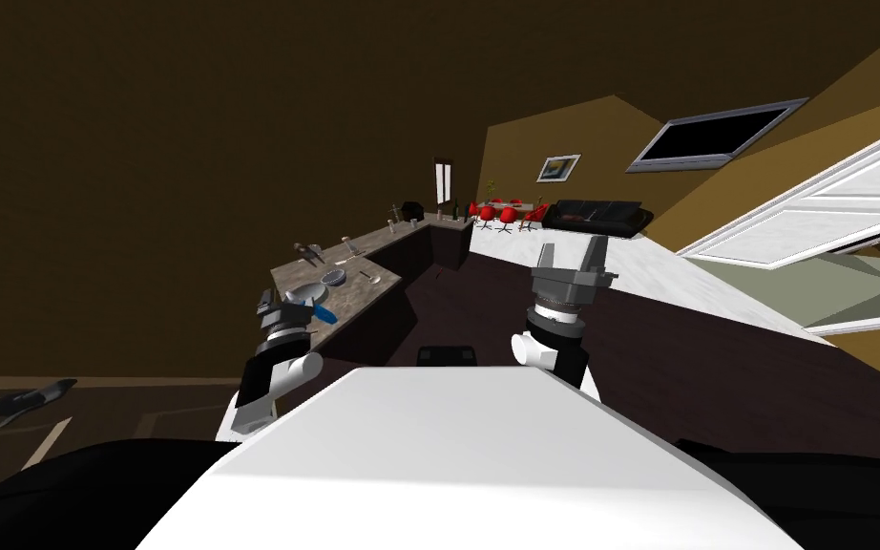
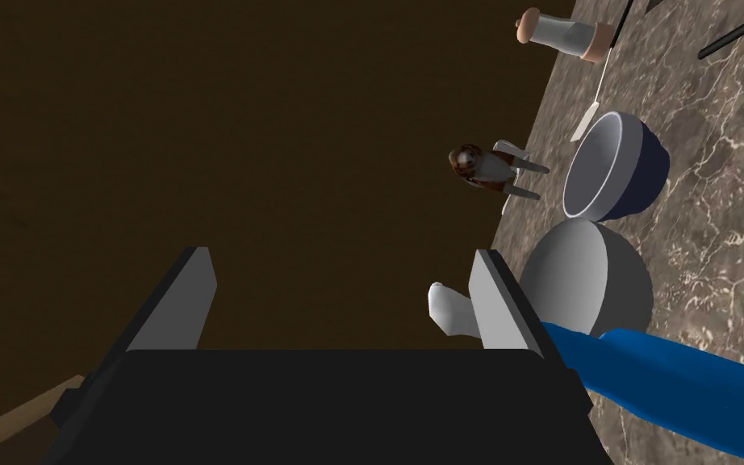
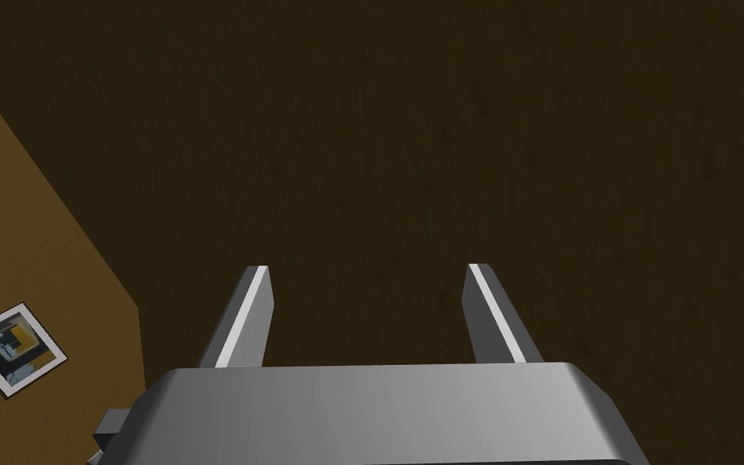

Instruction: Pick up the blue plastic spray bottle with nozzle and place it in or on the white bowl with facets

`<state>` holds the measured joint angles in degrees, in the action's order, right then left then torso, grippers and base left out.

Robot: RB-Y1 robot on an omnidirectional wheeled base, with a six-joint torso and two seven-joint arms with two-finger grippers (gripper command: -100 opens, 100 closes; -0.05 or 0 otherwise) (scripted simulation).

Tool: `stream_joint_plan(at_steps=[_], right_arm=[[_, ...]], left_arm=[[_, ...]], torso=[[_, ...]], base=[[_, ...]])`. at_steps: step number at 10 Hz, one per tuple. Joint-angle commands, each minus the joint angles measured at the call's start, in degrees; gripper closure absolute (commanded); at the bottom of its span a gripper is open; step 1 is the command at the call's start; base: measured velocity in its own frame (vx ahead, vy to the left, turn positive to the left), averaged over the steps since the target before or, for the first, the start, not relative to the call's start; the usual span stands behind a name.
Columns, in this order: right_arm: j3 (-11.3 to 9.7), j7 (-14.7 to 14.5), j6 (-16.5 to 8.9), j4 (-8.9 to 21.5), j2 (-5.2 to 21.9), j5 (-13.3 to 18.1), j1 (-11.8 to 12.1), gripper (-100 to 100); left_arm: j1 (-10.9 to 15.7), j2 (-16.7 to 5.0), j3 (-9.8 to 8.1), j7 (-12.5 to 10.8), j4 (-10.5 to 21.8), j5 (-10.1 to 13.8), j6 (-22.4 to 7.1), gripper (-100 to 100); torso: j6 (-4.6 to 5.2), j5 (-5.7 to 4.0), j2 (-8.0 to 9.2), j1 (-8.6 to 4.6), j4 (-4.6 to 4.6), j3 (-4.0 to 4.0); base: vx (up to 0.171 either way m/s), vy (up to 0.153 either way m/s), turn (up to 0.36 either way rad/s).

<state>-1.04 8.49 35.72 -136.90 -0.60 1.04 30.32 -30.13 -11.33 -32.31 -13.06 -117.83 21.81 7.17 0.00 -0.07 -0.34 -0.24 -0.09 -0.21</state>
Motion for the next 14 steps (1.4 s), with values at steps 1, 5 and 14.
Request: stream_joint_plan(at_steps=[1, 5, 14], right_arm=[[0.0, 0.0, 0.0, 0.0, 0.0, 0.0, 0.0, 0], [0.0, 0.0, 0.0, 0.0, 0.0, 0.0, 0.0, 0], [0.0, 0.0, 0.0, 0.0, 0.0, 0.0, 0.0, 0]], left_arm=[[0.1, 0.4, -2.86, -1.3, 1.6, 2.7, -2.5, -100], [0.2, 0.2, -8.44, -4.1, 4.9, 7.8, -7.0, -100], [0.7, -1.2, -20.56, -11.6, 13.1, 20.6, -18.2, -100]], torso=[[0.00, 0.00, 0.00, 0.00, 0.00, 0.00], [0.00, -0.02, -0.12, -0.10, -0.02, -0.06], [0.01, 0.03, 0.04, 0.12, 0.01, 0.03]], base=[[0.085, -0.082, 0.027], [0.112, -0.100, 0.026], [0.085, -0.072, 0.017]])
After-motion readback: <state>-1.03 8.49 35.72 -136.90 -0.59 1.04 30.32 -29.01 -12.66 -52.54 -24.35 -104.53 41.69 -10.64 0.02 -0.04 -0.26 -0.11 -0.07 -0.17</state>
